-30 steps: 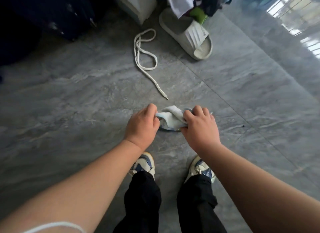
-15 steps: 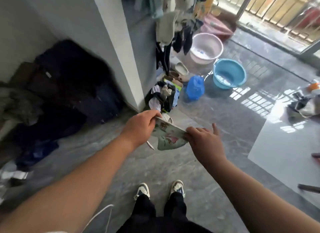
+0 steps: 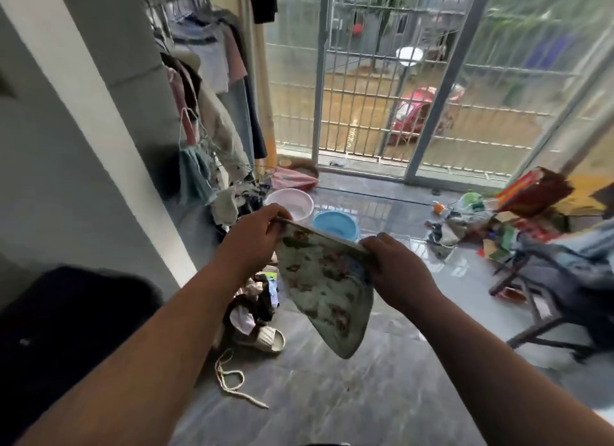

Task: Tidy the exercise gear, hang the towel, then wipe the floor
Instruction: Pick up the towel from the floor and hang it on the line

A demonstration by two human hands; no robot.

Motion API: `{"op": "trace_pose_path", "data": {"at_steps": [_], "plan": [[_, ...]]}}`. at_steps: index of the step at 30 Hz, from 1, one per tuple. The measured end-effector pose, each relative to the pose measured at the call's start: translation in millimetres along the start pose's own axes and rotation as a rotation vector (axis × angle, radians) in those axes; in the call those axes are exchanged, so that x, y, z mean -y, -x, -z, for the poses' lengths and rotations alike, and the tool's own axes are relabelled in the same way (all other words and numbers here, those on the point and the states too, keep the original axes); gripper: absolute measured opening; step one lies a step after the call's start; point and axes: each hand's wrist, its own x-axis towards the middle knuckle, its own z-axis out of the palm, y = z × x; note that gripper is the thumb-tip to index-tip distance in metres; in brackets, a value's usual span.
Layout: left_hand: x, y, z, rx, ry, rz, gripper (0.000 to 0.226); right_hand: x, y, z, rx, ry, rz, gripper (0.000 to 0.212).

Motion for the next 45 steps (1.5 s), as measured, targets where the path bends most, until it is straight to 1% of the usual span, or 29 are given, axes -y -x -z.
{"op": "trace_pose_path", "data": {"at_steps": [3,6,7,10,12,15,17,19,23,26,27,31,33,34,38,41,45], "plan": [[-20.2,-20.2,-8.6,-0.041,0.049,-0.033,0.017,-25.5,1.2,23.4,-0.062,-0.020,-0.087,0.020],[-39.9,-45.0,-23.6,-0.040,0.054,-0.072,0.021,-54.6,2.3,47.0,-0.138,-0.150,-0.177,0.046],[-48.4,-52.8,-29.7,-0.024,0.037,-0.107,0.021,-68.0,1.6,52.0,-0.160,-0.185,-0.209,0.047],[-68.2,-76.5,-56.8,0.038,0.067,-0.162,0.016,-109.1,-1.8,63.5,-0.174,-0.283,-0.282,0.043],[-81.8,-94.3,-78.2,0.058,0.109,-0.141,0.014,-137.1,-7.4,68.0,-0.189,-0.356,-0.314,0.036],[-103.9,-125.4,-111.9,0.047,0.161,-0.082,0.018,-178.7,-22.4,74.0,-0.225,-0.430,-0.311,0.023],[-114.2,-149.7,-133.2,0.039,0.162,-0.049,0.018,-210.8,-37.6,76.9,-0.239,-0.451,-0.311,0.026],[-120.7,-175.6,-152.0,0.046,0.150,-0.021,0.023,-238.3,-54.7,83.3,-0.235,-0.476,-0.334,0.025],[-135.4,-224.9,-175.5,0.007,0.144,0.000,0.023,-274.0,-94.9,107.1,-0.275,-0.524,-0.314,0.030],[-142.0,-266.0,-185.3,-0.014,0.171,0.023,0.019,-297.5,-133.5,125.9,-0.303,-0.560,-0.313,0.022],[-143.6,-281.0,-187.1,-0.008,0.170,0.017,0.018,-304.9,-148.3,131.1,-0.311,-0.565,-0.313,0.023],[-137.7,-353.3,-199.5,0.020,0.162,0.003,0.018,-331.7,-217.3,141.8,-0.343,-0.540,-0.311,0.031],[-130.6,-394.2,-206.2,0.033,0.207,0.010,0.017,-346.9,-257.8,140.2,-0.364,-0.553,-0.317,0.034],[-124.6,-416.9,-210.9,0.037,0.228,0.007,0.016,-355.5,-279.1,137.3,-0.370,-0.561,-0.332,0.032],[-101.4,-508.3,-230.4,0.022,0.179,-0.017,0.016,-390.1,-363.9,124.1,-0.368,-0.558,-0.386,0.024],[-87.7,-579.9,-242.4,0.047,0.203,-0.003,0.014,-415.0,-428.0,122.7,-0.383,-0.531,-0.424,0.019],[-80.9,-671.7,-261.3,0.089,0.199,-0.031,0.013,-453.2,-509.0,124.7,-0.430,-0.449,-0.459,0.017]]}}
